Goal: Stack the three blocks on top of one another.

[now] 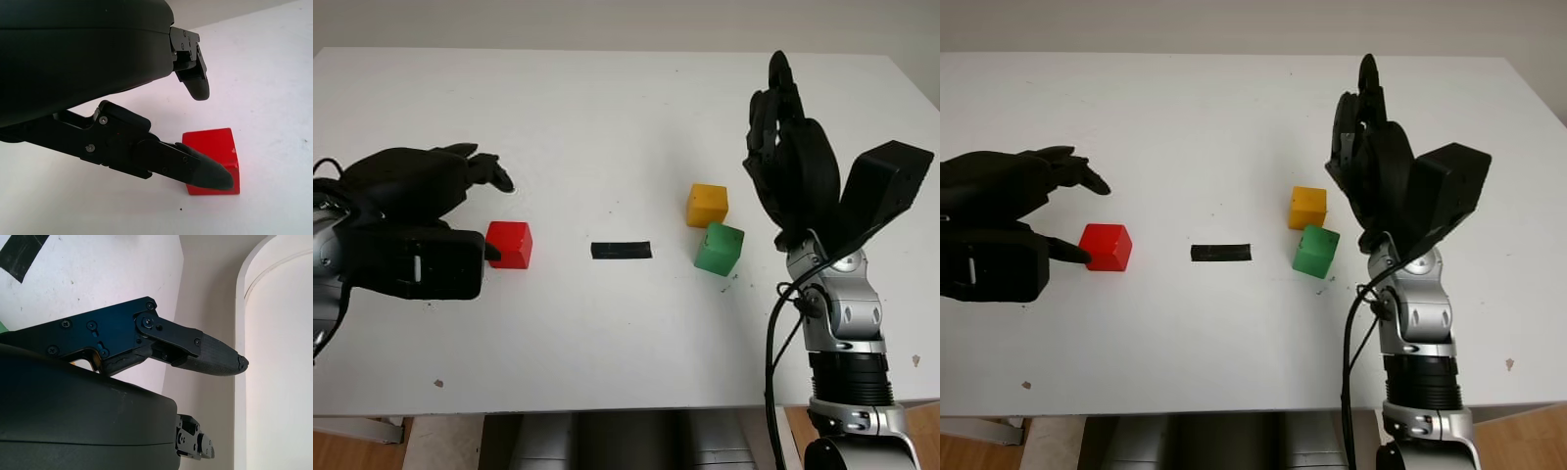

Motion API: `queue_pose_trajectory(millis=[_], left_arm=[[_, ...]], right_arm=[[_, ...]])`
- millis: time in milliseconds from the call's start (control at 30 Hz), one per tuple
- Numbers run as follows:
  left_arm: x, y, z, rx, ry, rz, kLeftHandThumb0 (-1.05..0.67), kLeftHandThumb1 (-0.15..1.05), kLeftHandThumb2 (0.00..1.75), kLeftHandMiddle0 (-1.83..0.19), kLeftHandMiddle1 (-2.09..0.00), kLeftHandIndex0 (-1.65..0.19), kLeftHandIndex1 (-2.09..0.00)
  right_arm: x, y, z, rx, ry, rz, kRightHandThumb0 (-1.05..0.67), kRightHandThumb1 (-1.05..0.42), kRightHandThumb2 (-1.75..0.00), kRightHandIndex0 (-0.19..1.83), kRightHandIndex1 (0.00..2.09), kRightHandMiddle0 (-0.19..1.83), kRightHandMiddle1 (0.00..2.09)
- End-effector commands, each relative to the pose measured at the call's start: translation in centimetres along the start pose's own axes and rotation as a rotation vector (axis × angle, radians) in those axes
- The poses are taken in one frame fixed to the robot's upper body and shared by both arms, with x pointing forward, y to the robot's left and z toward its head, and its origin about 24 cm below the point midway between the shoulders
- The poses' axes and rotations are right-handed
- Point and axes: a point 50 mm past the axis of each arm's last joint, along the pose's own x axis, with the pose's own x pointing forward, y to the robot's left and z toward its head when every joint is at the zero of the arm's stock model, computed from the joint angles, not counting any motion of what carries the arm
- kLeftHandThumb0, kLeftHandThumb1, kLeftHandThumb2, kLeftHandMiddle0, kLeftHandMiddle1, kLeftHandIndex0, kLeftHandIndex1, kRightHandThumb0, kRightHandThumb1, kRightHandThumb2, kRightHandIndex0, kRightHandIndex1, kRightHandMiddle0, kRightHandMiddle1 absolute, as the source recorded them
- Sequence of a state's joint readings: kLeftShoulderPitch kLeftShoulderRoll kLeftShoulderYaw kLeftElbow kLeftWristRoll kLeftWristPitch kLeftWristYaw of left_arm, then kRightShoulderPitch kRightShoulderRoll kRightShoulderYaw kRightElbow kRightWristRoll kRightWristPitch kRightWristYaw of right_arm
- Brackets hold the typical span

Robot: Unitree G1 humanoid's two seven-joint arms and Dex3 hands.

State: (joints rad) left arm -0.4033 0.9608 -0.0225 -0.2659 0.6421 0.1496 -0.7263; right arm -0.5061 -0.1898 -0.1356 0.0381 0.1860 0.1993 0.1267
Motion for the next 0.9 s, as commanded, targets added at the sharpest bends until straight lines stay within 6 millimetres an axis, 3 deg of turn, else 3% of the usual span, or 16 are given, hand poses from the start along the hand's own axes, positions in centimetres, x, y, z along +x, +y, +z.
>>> queue_pose_trajectory(millis=[0,333,633,867], left_arm=[[-0.1,0.1,0.3,0.028,-0.005,-0.008,-0.81,1.04,0.06,0.06,-0.06,0.07,-0.98],[0.0,-0.3,0.5,0.043,-0.019,-0.079,-0.83,1.04,0.05,0.09,-0.05,0.1,-0.95],[0.5,-1.1,0.6,0.047,-0.006,-0.074,-0.77,1.02,0.05,0.09,-0.05,0.14,-1.08],[0.8,-1.3,0.4,0.047,0.01,-0.059,-0.7,1.02,0.05,0.08,-0.06,0.08,-1.0]], right_arm=[[-0.2,0.1,0.4,-0.002,-0.017,0.0,-0.68,-1.05,-0.78,-0.19,0.0,-0.19,0.0],[-0.3,0.3,0.5,0.007,-0.025,-0.011,-0.67,-1.05,-0.78,-0.19,0.0,-0.19,0.0],[-0.5,0.3,0.4,0.008,-0.02,-0.009,-0.67,-1.05,-0.79,-0.19,0.0,-0.19,0.0],[-0.7,0.4,0.3,0.015,-0.013,-0.005,-0.68,-1.05,-0.77,-0.19,0.0,-0.19,0.0]])
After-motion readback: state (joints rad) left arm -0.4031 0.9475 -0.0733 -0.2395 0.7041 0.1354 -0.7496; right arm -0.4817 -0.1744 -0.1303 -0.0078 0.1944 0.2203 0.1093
